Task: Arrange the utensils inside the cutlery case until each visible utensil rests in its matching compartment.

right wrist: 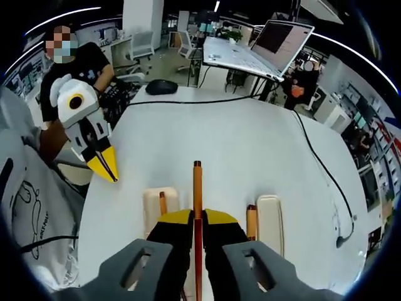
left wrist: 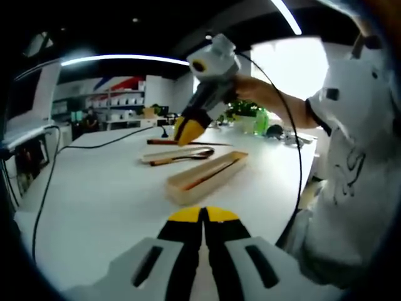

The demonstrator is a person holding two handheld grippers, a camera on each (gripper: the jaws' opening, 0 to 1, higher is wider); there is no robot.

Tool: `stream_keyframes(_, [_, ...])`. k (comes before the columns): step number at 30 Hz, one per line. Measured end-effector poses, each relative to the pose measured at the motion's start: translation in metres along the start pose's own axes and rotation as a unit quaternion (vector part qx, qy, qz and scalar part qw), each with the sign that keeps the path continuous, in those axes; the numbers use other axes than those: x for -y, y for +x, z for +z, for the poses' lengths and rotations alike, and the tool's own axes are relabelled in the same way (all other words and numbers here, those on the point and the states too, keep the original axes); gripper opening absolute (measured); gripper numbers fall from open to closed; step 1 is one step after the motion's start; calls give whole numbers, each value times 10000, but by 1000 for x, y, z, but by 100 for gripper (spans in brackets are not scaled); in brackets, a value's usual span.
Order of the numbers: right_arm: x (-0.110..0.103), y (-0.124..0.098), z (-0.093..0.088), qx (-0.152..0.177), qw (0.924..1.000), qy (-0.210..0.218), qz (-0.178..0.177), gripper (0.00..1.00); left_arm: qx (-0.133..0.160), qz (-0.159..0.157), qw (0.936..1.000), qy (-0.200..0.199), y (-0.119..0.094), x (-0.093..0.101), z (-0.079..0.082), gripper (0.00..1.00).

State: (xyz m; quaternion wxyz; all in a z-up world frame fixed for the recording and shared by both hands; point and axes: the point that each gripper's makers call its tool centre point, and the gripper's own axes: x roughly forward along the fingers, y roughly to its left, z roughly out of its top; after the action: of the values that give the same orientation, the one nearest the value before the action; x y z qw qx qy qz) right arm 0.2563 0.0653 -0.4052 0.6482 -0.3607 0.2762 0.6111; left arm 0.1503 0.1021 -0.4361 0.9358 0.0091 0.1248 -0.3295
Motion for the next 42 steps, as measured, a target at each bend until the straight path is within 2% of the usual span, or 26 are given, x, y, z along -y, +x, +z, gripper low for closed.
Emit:
stream_keyframes(10, [-19,-1,-9,43,9996,-131,240,4,-26,-36,10000,8,3,3,0,0])
stream_keyframes(21, [-31,3,-24,15,9992,-45,390,4,-61,-68,10000,24,6,7,0,0])
stream_keyframes(30, [-40,12,-33,-117,9985,-83,522,4,-81,-70,9999,35,7,9,1,0])
stream_keyframes(42, [-45,25,-44,-472,9963,-266,673,5,-117,-55,9999,65,7,9,4,0])
